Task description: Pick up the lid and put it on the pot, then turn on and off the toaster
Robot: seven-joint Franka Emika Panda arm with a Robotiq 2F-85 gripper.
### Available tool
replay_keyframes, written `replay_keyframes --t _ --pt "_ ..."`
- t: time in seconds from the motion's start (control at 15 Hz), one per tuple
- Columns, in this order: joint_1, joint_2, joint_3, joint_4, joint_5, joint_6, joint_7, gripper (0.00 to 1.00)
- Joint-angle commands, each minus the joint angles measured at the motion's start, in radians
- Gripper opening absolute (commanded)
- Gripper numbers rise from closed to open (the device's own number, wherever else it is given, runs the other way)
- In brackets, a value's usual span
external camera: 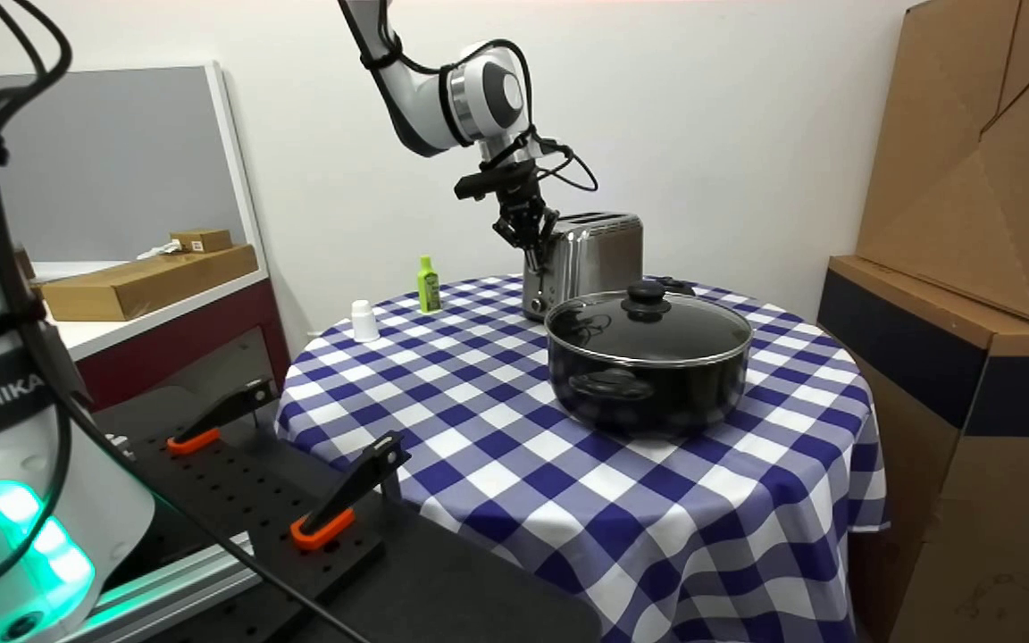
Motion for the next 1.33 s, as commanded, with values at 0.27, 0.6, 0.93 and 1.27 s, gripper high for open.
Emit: replay_keyframes --t 0.27,0.6,0.93,1.27 --pt "0.006 0.111 -0.030 0.042 -0.006 0.015 0.001 0.00" --pt "0.009 0.115 -0.034 0.043 -0.010 0.013 0.000 0.00" --pt "-0.028 0.065 0.011 0.011 0.040 0.001 -0.043 0.00" --pt "-0.094 -0.018 0.068 -0.070 0.137 -0.004 -0.094 0.00"
